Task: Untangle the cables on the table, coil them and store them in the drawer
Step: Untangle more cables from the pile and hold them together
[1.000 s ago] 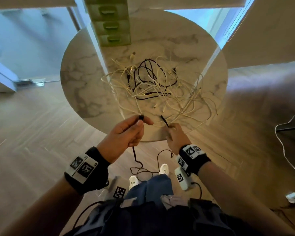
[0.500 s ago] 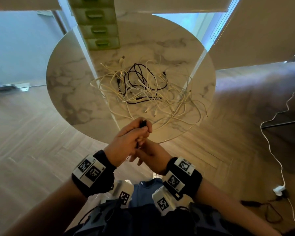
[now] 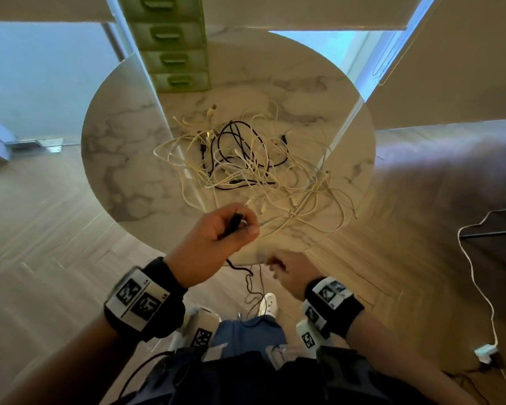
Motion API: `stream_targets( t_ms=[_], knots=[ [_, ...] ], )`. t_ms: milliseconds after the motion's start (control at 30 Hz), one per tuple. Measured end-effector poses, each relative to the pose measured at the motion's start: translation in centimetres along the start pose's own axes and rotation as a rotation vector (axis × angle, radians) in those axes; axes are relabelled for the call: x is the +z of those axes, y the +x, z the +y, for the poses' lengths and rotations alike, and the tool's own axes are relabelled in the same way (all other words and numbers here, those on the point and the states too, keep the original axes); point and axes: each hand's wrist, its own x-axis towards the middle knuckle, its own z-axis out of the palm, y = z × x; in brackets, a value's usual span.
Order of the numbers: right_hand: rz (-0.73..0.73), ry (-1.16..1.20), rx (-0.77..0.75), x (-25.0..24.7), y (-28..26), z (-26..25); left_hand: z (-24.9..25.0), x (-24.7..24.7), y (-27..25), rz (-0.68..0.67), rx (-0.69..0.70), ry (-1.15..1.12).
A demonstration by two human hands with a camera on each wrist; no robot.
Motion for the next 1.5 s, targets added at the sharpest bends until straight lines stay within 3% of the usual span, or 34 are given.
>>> stream_targets(
  t_ms=[100, 167, 267, 400, 633, 700, 767, 833, 900, 967, 1133, 1233, 1333, 1500],
  knots=[
    [0.312, 0.106, -0.042, -6.5, 0.8, -1.0, -3.0, 1.8, 0.4, 0.002, -0.148, 0.168],
    [0.363, 0.088, -0.022, -9.2, 2.4, -0.5, -4.1, 3.0, 0.7, -0.018, -0.218, 0.186],
    [0.24, -0.126, 0.045, -10.0, 5.8, 0.9, -4.8, 3.8, 1.6, -0.023, -0.235, 0.218],
    [0.108, -0.185, 0.112, -8.5, 8.9, 2.3, -4.9, 3.3, 2.7, 0.035, -0.227, 0.218],
    [-0.161, -0.331, -0.23, -7.2, 10.3, 2.5, -4.6, 3.4, 3.5, 0.175, -0.272, 0.22],
    [-0.044, -0.211, -0.252, -8.1, 10.2, 2.6, -4.7, 3.8, 3.9, 0.186, -0.274, 0.212],
    [0.236, -0.044, -0.15, -9.7, 10.3, 3.0, -4.9, 3.9, 4.2, 0.188, -0.279, 0.237],
    [0.391, 0.009, -0.021, -11.1, 10.9, 4.1, -5.1, 4.0, 4.6, 0.195, -0.284, 0.241],
    [0.367, -0.083, 0.116, -11.7, 11.5, 5.1, -5.3, 4.1, 4.8, 0.188, -0.296, 0.236],
    [0.367, -0.186, 0.14, -11.3, 11.7, 5.7, -5.3, 4.0, 5.2, 0.161, -0.298, 0.227],
    [0.278, -0.072, 0.223, -10.9, 11.4, 5.8, -5.2, 2.8, 5.8, 0.128, -0.283, 0.184],
    [0.284, -0.012, 0.209, -11.0, 11.1, 4.9, -5.3, 2.0, 6.1, 0.099, -0.264, 0.179],
    [0.369, -0.117, 0.202, -9.6, 10.0, 3.8, -5.5, 1.3, 6.2, 0.077, -0.279, 0.182],
    [0.243, -0.068, 0.176, -7.2, 9.1, 2.4, -5.2, 0.7, 5.8, 0.047, -0.288, 0.155]
  ],
)
